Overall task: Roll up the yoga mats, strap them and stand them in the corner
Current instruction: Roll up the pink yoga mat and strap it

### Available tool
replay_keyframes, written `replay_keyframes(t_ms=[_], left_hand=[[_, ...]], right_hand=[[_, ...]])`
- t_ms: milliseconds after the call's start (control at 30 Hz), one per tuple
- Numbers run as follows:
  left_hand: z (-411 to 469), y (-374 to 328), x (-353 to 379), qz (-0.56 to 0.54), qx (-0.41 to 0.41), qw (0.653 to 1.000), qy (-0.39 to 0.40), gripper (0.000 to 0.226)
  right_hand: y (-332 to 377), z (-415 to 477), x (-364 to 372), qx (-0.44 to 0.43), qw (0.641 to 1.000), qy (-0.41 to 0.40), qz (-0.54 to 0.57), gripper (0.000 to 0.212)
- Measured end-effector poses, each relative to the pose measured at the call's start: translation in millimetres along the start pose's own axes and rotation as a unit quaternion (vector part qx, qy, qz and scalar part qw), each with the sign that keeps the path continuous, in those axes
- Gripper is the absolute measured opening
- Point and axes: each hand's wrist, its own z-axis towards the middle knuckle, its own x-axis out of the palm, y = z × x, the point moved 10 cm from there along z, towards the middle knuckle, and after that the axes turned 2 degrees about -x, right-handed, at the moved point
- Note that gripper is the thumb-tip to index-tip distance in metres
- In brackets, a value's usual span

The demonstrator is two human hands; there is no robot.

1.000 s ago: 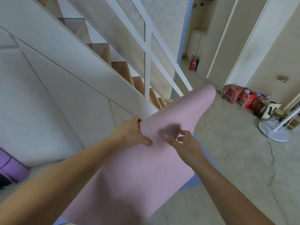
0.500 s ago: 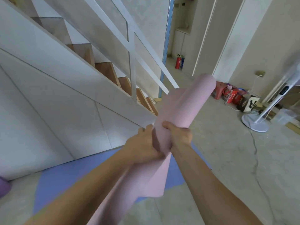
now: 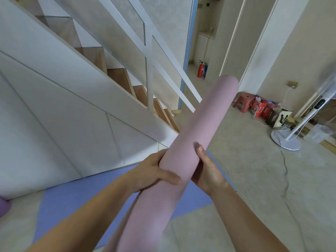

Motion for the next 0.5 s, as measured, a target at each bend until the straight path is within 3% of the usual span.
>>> replay_keyframes(t_ms=[67, 167, 300, 333, 400, 467, 500], left_hand=[[0, 4, 7, 0.004, -0.032, 0.998, 0.054, 0.061], [7, 11, 0, 0.091, -0.056, 0.994, 0.031, 0.048], [3, 21, -4, 0.180, -0.051, 0.980, -0.061, 0.072], [-2, 25, 4, 0.261, -0.060, 0.961, -0.071, 0.091], [-11, 34, 14, 0.432, -0.081, 0.889, -0.130, 0.123], [-18, 33, 10, 0.509, -0.087, 0.826, -0.228, 0.124], [-18, 37, 6, 0.499, -0.084, 0.827, -0.247, 0.118]], right_hand=[[-2, 0, 0, 0.000, 1.000, 0.002, 0.012, 0.070], [-6, 3, -1, -0.019, 0.999, -0.044, 0.011, 0.073], [-13, 1, -13, -0.015, 0.977, -0.213, -0.025, 0.046], [-17, 0, -15, -0.004, 0.968, -0.249, -0.029, 0.044], [-24, -1, -13, 0.015, 0.955, -0.297, -0.023, 0.044], [-35, 1, -6, 0.029, 0.953, -0.302, -0.009, 0.055], [-40, 2, -5, 0.029, 0.956, -0.292, -0.013, 0.064]])
